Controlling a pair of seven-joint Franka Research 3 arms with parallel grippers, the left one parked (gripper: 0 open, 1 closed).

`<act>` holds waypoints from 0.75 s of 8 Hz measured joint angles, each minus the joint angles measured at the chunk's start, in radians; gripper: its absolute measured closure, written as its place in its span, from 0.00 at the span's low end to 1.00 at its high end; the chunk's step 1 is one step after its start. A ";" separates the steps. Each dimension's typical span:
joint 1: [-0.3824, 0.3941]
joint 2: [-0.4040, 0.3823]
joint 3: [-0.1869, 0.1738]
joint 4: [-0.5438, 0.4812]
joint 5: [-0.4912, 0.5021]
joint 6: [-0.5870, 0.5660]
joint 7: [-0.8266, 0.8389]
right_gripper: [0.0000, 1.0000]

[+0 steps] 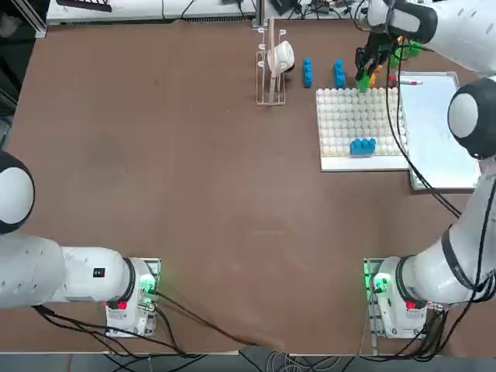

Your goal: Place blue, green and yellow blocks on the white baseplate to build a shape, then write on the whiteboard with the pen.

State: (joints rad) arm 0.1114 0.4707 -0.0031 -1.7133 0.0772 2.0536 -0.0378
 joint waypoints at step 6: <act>0.066 -0.220 0.008 -0.490 0.019 0.355 0.198 0.60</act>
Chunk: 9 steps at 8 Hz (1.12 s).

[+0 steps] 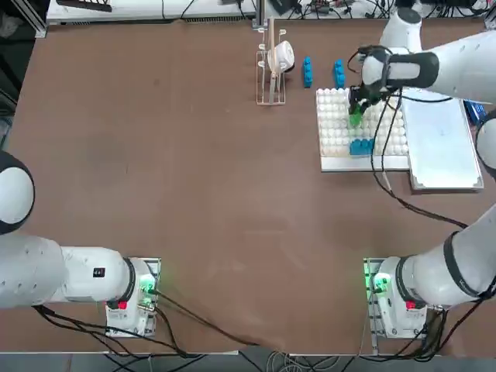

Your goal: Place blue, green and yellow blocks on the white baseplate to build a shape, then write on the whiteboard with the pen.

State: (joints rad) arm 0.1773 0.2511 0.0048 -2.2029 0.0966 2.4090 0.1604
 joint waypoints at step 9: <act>0.021 -0.057 -0.001 -0.098 0.000 0.003 0.015 0.60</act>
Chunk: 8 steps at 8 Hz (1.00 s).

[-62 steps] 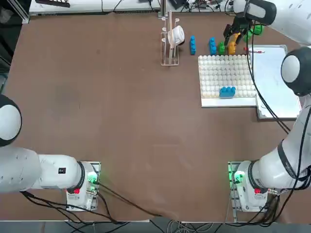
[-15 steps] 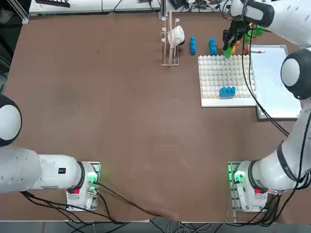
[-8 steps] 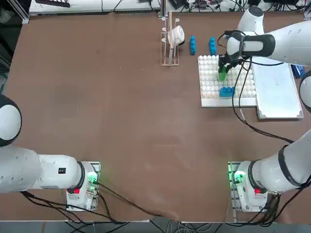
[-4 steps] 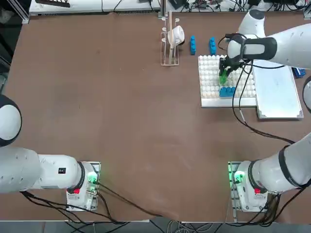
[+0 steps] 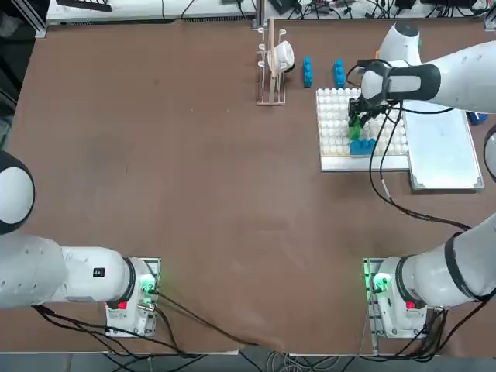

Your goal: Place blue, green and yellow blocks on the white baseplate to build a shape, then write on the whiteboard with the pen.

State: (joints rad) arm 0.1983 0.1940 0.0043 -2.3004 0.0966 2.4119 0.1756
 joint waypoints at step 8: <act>0.004 -0.005 0.000 -0.008 0.000 -0.001 0.000 0.60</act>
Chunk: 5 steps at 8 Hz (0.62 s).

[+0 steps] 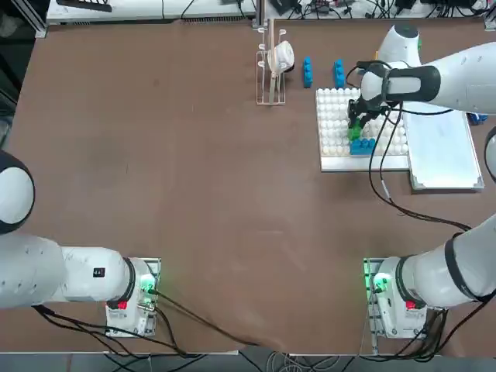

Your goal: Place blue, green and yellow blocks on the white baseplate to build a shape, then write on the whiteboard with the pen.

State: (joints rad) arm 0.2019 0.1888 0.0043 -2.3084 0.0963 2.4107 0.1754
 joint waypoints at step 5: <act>0.001 -0.002 0.000 -0.010 -0.001 -0.014 -0.015 0.60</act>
State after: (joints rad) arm 0.2031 0.1866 0.0041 -2.3179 0.0955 2.3964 0.1602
